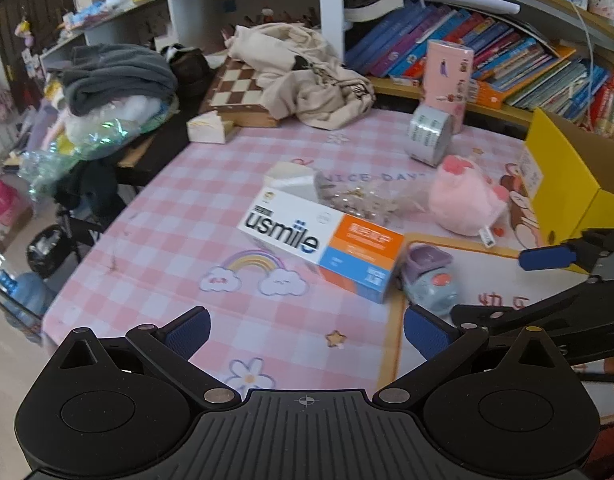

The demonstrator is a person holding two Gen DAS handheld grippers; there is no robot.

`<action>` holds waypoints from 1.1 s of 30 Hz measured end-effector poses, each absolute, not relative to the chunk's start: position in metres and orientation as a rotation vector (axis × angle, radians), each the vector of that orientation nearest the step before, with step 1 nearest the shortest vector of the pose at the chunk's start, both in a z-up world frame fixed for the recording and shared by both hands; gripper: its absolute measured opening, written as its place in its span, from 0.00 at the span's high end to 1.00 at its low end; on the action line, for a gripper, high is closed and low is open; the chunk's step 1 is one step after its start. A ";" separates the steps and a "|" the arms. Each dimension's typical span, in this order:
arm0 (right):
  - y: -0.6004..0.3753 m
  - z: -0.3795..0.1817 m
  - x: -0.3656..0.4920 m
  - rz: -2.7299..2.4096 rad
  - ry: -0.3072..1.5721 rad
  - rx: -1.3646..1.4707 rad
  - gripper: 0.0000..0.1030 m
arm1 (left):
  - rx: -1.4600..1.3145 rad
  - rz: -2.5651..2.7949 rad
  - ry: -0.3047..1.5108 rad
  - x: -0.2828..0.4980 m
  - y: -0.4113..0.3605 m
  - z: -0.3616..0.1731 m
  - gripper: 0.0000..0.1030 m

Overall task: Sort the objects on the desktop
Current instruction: 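Move the right gripper down onto the blue-grey toy car and close, then lift the toy car with the right gripper and carry it toward the yellow box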

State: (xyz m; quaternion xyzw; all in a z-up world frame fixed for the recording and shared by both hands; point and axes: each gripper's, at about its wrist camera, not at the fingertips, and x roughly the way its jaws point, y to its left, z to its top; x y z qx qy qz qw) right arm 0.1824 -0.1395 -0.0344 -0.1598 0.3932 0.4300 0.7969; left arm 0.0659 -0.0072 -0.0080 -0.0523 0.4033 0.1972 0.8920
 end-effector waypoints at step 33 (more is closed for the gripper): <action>-0.101 -0.066 0.217 0.961 0.868 -0.418 0.61 | -0.088 0.438 0.902 0.087 0.001 -0.016 0.00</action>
